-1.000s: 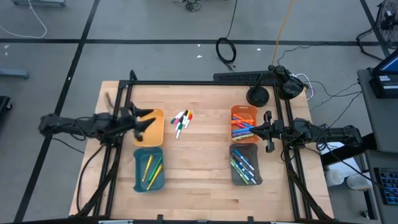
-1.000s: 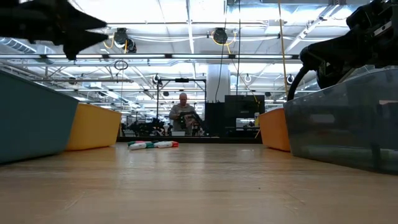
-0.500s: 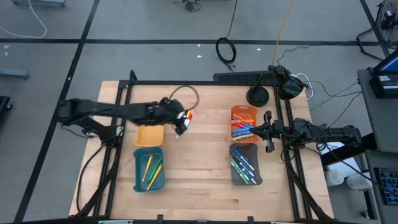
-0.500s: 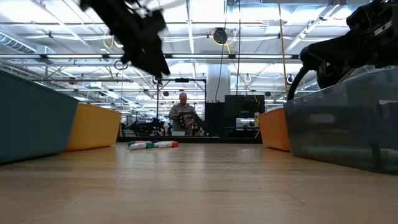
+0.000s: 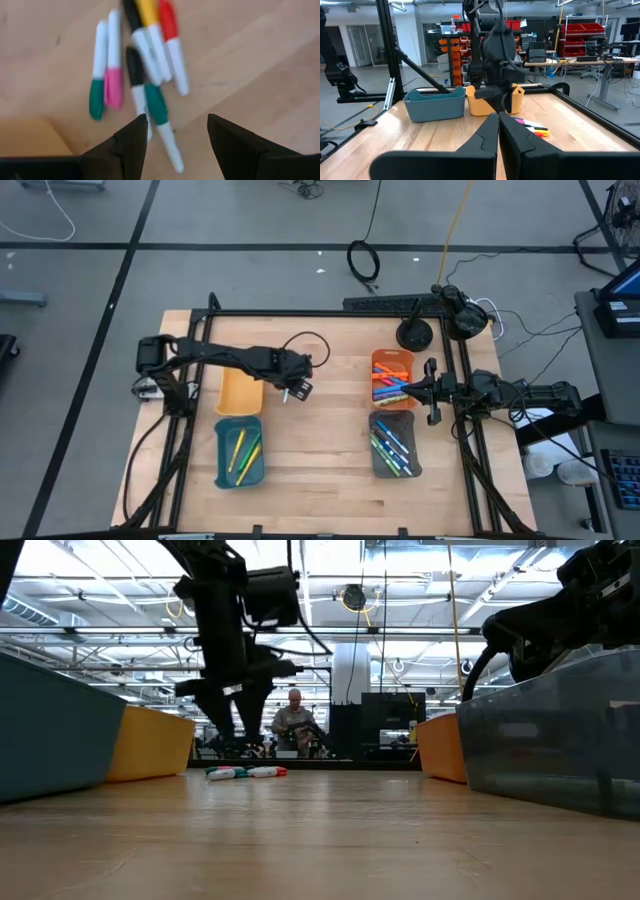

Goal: Pick & Place Markers
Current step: Put the bottom dark green mini marker into the yellow bin

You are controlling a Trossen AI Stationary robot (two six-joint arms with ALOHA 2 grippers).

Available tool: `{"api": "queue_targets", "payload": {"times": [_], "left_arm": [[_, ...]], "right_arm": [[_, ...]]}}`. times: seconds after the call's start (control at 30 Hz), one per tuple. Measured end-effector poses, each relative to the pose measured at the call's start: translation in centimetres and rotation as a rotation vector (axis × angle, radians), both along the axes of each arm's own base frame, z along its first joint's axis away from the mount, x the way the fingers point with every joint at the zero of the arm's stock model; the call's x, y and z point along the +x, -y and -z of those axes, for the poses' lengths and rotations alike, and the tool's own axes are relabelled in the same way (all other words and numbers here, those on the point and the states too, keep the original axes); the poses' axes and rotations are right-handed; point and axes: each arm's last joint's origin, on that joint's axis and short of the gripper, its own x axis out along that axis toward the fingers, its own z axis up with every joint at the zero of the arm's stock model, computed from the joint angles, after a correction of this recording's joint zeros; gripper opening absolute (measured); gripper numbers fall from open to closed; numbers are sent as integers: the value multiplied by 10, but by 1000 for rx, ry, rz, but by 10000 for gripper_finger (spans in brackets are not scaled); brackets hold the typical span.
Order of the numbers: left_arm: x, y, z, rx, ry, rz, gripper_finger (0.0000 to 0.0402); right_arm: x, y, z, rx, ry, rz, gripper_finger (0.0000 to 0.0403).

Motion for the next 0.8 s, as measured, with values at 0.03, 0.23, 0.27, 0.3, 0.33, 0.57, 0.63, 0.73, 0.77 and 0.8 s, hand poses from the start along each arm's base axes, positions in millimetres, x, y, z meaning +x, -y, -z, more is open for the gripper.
{"api": "queue_targets", "payload": {"times": [0.03,0.23,0.27,0.3,0.33,0.57,0.63,0.73,0.77,0.8], "left_arm": [[-1,0,2,-17,-11,-24,211],[-2,6,6,-73,-31,-88,211],[-2,6,6,-74,-31,-102,211],[-3,6,7,-72,-32,-113,211],[-3,7,7,-71,-33,-122,211],[0,6,23,-77,-36,-149,211],[3,5,30,-88,-33,-134,211],[7,4,39,-105,-48,-115,211],[7,4,41,-110,-53,-111,211],[7,4,41,-112,-55,-108,211]], "right_arm": [[0,0,0,0,0,0,4],[0,0,0,0,0,0,4],[0,0,0,0,0,0,4],[0,0,0,0,0,0,4],[0,0,0,0,0,0,4],[0,0,0,0,0,0,4],[0,0,0,0,1,0,4],[0,0,0,0,-1,0,4],[0,0,0,0,1,0,4],[0,0,0,0,5,0,4]]}}
